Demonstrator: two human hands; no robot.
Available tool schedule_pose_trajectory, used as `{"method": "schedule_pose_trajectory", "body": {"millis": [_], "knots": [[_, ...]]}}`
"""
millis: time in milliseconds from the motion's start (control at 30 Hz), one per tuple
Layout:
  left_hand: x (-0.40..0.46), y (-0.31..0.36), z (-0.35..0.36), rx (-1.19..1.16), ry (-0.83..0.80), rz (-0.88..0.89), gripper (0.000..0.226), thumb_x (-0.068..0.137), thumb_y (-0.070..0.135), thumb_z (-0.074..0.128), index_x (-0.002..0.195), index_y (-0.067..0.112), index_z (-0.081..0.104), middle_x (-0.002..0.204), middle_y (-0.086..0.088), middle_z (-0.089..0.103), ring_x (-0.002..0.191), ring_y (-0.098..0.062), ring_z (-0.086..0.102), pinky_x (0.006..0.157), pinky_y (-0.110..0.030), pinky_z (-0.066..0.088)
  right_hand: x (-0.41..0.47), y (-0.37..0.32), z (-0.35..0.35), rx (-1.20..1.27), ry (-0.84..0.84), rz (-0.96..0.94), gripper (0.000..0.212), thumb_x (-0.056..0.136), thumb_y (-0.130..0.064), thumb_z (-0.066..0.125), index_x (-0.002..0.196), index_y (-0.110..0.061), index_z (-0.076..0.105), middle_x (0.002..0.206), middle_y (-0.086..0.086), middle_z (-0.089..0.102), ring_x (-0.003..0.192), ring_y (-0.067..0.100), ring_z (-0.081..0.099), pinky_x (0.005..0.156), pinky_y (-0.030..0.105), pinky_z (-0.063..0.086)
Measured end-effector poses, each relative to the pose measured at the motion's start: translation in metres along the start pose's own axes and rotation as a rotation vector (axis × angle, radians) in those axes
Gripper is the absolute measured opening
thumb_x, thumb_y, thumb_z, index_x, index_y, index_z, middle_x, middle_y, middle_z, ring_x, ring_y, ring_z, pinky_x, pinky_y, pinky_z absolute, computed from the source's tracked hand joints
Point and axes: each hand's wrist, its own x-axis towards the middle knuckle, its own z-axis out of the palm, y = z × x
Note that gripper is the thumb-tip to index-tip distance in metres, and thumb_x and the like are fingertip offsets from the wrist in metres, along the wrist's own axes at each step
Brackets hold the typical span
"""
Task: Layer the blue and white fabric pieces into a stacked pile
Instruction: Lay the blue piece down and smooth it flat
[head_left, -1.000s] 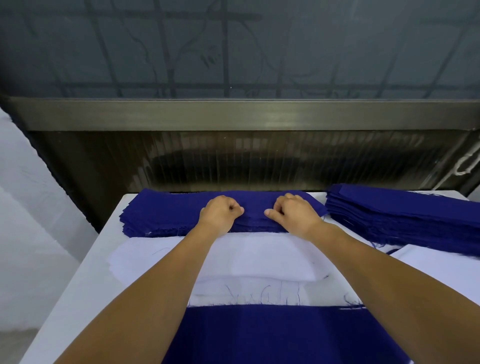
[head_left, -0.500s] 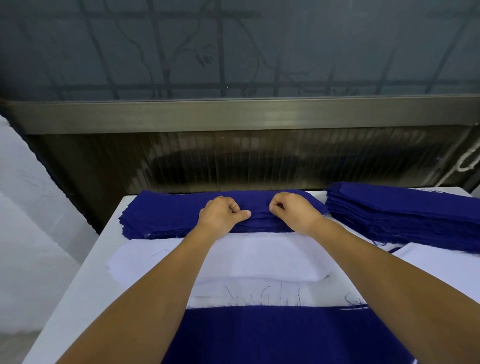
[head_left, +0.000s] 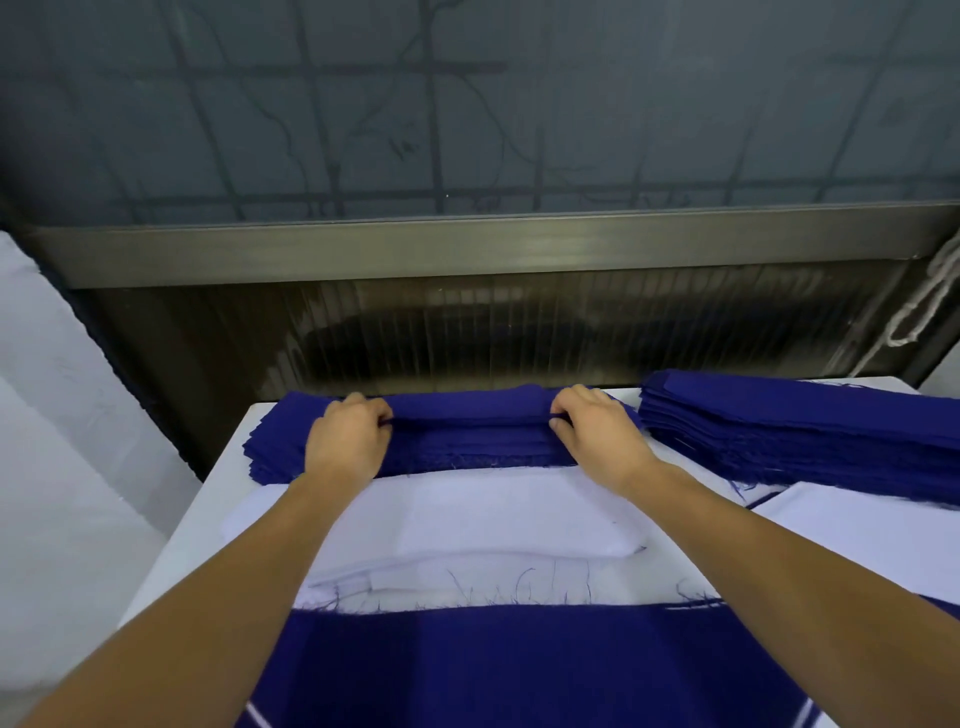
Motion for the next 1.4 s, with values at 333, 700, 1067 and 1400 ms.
{"method": "schedule_pose_trajectory", "body": {"millis": [333,700,1067,1400], "knots": [[-0.086,-0.017,-0.09,-0.005,0.141,0.304,0.017,0.088,0.018,0.067,0.104,0.021,0.072,0.098,0.008,0.068,0.089,-0.01,0.061,0.076,-0.022,0.047,-0.09,-0.015,-0.066,0.088,0.114,-0.049,0.008,0.095,-0.025,0.057,0.092,-0.032,0.054,0.084,-0.01,0.063,0.074,0.009,0.058,0.064,0.027,0.05],[-0.165,-0.015,-0.111,-0.35,-0.86,0.31,0.027,0.095,0.03,0.059,0.087,0.055,0.066,0.095,0.027,0.067,0.09,0.001,0.064,0.076,-0.012,0.048,-0.184,-0.003,-0.095,0.46,-0.748,0.106,0.01,0.093,-0.022,0.06,0.091,-0.023,0.07,0.094,-0.005,0.073,0.089,0.018,0.068,0.079,0.032,0.055],[-0.184,-0.013,-0.098,-0.169,0.089,0.396,0.018,0.081,0.014,0.074,0.093,0.027,0.072,0.089,0.02,0.059,0.081,-0.002,0.057,0.073,-0.012,0.042,-0.207,-0.017,-0.099,-0.049,0.225,-0.27,0.016,0.083,-0.013,0.071,0.092,-0.025,0.064,0.086,-0.019,0.058,0.078,0.005,0.056,0.069,0.021,0.047],[-0.233,-0.024,-0.031,-0.074,0.009,0.446,0.038,0.058,-0.001,0.087,0.086,0.022,0.076,0.086,0.013,0.065,0.074,-0.008,0.062,0.078,-0.019,0.04,-0.253,0.01,-0.026,-0.191,0.08,-0.337,0.032,0.06,-0.015,0.091,0.081,-0.024,0.069,0.09,-0.013,0.065,0.08,0.006,0.06,0.083,0.02,0.04]]}}
